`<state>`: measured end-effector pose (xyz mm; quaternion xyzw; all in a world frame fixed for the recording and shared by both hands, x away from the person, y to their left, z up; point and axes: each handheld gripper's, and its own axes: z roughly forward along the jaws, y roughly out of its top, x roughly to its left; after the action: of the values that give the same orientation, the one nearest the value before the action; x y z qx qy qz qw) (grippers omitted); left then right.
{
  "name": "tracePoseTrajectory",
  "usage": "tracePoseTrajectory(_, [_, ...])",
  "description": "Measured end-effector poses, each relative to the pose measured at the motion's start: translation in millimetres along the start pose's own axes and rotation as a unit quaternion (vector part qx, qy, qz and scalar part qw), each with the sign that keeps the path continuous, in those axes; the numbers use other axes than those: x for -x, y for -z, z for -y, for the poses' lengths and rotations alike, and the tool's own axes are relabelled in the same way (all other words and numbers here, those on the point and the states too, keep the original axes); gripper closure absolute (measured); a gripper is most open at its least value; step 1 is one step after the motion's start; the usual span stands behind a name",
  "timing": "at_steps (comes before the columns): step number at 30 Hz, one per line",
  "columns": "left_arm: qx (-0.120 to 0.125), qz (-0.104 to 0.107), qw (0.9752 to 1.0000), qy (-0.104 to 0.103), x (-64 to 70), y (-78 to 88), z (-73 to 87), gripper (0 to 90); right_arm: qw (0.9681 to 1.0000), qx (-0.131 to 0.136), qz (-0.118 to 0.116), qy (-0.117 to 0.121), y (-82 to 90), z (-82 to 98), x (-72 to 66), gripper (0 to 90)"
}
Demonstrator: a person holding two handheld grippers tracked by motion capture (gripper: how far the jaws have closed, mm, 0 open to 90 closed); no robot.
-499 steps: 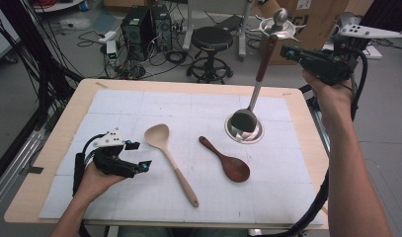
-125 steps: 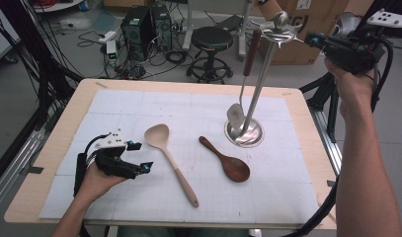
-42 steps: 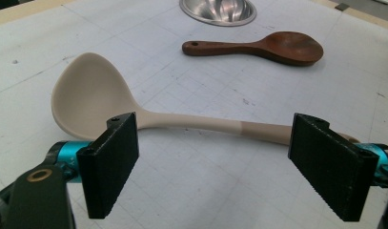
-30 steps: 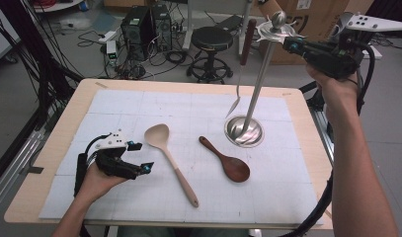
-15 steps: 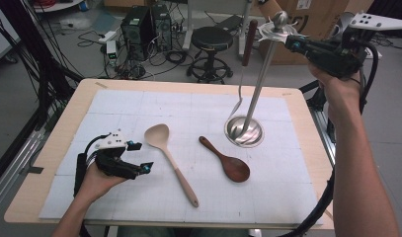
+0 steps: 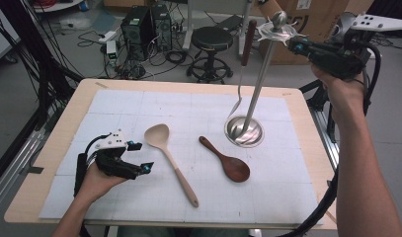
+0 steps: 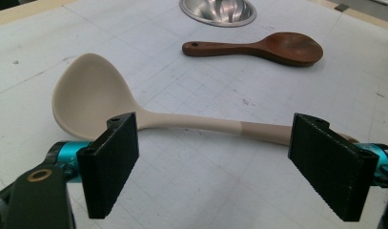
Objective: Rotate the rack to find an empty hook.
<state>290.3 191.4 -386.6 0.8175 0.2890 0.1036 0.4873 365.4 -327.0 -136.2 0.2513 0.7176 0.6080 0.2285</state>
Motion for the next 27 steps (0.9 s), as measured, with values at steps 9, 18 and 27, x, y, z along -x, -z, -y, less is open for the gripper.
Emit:
tracePoseTrajectory(9, [0.002,0.0,1.0,0.001,-0.8,0.6,0.0,18.2,0.9999,-0.01,-0.004,0.002,-6.3,2.4,-1.9,90.0])
tracePoseTrajectory(18, [0.003,0.0,1.0,-0.001,-1.0,1.3,-0.6,18.2,0.9999,-0.012,-0.011,0.002,-12.2,2.4,-5.2,90.0])
tracePoseTrajectory(27, [0.003,-0.001,1.0,-0.003,-1.3,1.4,-0.7,18.2,0.9998,-0.009,-0.018,0.0,-21.0,3.3,-9.0,90.0])
